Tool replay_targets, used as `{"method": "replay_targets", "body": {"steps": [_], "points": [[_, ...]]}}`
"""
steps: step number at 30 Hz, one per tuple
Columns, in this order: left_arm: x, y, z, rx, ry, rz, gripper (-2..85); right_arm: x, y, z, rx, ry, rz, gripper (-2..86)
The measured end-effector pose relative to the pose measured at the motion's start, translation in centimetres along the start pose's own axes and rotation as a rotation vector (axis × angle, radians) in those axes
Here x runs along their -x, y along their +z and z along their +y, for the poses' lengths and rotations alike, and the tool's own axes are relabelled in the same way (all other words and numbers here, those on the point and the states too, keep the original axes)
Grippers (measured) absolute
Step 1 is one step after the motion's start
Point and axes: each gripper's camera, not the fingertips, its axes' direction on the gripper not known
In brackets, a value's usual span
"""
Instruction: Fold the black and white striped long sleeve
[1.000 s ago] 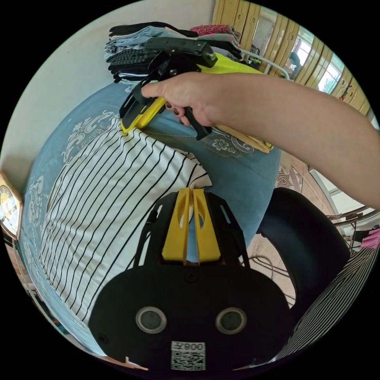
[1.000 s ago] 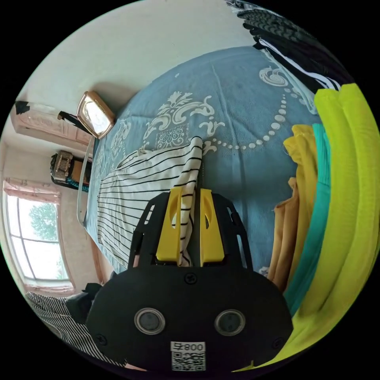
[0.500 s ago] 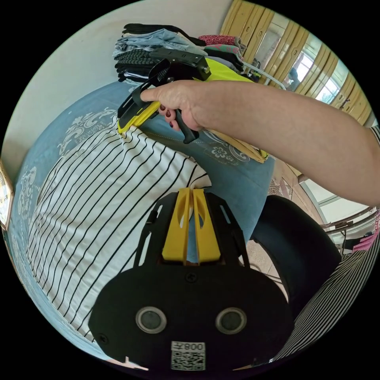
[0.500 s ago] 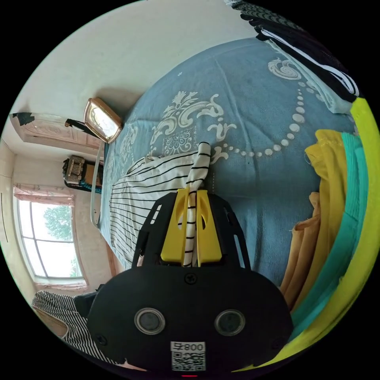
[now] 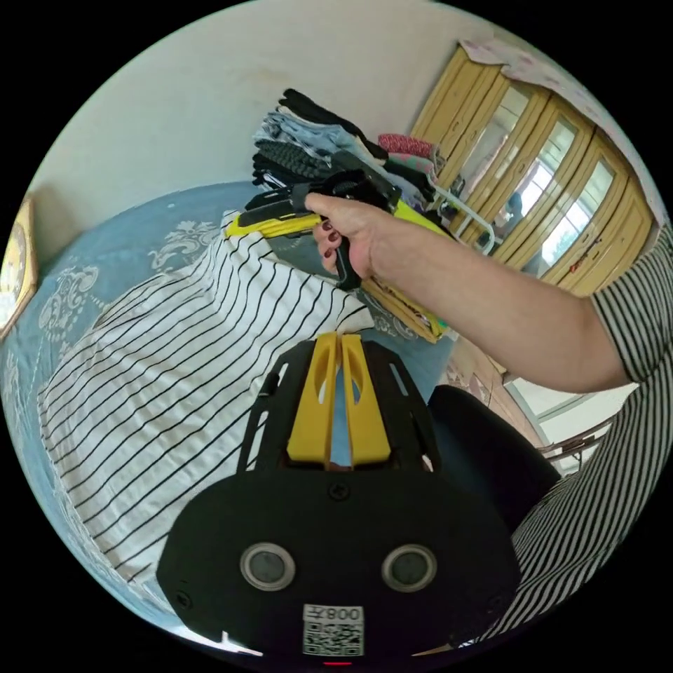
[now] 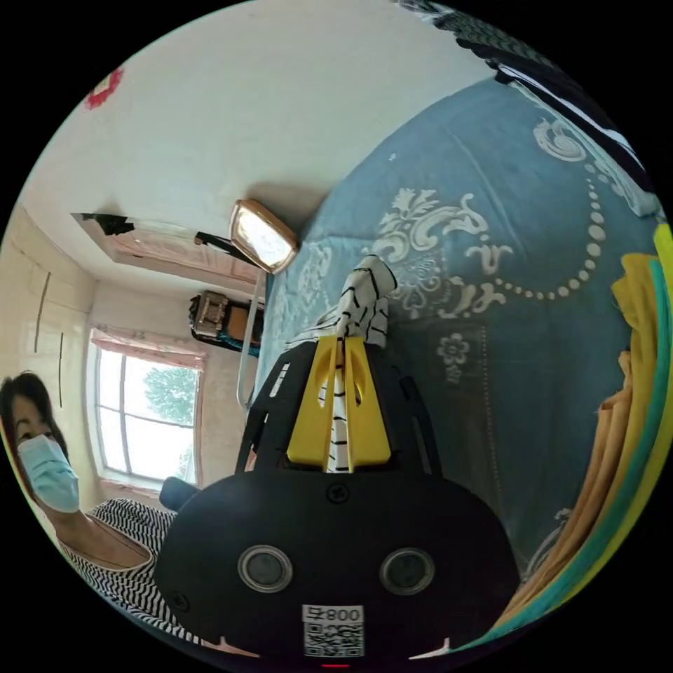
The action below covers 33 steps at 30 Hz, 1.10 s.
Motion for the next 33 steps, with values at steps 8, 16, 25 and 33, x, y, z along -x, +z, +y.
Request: {"method": "replay_targets", "body": {"steps": [8, 16, 25, 33], "points": [[10.1, -14.3, 8.1, -0.192, -0.295, 0.062, 0.8, 13.5, 9.9, -2.3, 0.015, -0.154, -0.079, 1.4], [20.5, -23.7, 19.3, -0.416, -0.721, 0.185, 0.8, 23.2, 24.0, -4.5, 0.158, -0.211, -0.052, 1.4], [26.6, -30.2, 26.5, -0.525, -0.913, 0.183, 0.9, 31.2, 37.3, -6.3, 0.284, -0.242, 0.019, 1.5], [29.8, -33.8, 30.4, -0.503, -1.007, 0.182, 0.9, 36.1, 46.6, -6.6, 0.387, -0.252, 0.104, 1.8]]}}
